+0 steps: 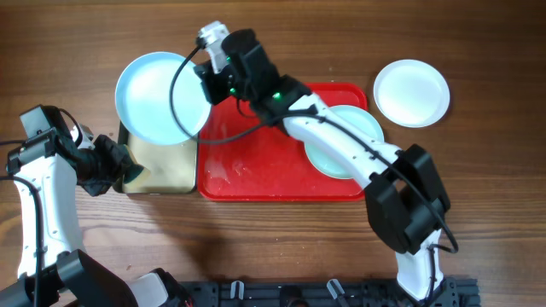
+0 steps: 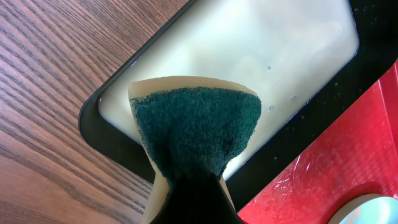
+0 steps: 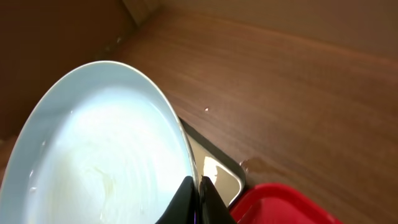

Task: Clean dirty plates on tray and stack at the side
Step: 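Carry the light-blue plate right and stack it on the white plate, then move the right gripper to the rim of the remaining light-blue plate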

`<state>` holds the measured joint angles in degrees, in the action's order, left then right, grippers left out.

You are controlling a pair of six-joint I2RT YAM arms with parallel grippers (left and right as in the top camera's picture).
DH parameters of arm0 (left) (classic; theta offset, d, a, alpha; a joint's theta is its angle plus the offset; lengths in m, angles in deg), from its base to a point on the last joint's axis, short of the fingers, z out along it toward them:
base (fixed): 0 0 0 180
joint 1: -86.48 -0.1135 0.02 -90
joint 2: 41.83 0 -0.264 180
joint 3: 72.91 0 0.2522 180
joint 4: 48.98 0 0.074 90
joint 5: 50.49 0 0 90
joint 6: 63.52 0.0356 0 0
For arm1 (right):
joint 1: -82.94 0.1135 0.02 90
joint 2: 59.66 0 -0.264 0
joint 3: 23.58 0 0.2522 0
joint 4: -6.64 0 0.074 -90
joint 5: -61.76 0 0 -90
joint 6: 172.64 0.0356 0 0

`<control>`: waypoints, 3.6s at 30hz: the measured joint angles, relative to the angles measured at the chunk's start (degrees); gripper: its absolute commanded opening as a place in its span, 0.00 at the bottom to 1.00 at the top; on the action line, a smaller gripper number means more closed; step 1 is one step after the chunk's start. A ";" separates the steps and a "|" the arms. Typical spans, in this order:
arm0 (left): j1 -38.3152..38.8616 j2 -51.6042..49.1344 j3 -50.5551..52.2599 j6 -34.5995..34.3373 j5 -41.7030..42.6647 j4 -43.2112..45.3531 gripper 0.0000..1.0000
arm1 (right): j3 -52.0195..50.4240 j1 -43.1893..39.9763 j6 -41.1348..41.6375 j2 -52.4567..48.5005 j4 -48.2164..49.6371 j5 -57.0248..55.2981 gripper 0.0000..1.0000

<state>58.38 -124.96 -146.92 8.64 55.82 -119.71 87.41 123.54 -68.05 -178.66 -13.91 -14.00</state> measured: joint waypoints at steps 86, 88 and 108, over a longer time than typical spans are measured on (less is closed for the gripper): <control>3.89 0.00 0.00 0.00 0.00 1.42 0.04 | -9.53 -48.94 -0.48 5.33 -49.55 11.34 0.99; 4.96 0.00 0.00 0.00 0.00 1.79 0.04 | -9.53 -48.02 -0.61 5.33 -49.55 11.52 0.99; 10.38 0.00 0.00 0.00 0.00 2.80 0.04 | -12.96 -41.05 1.97 5.40 -52.76 -0.15 0.51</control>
<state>68.77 -124.96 -146.92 8.64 55.82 -116.92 74.45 82.49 -66.08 -173.26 -66.67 -14.15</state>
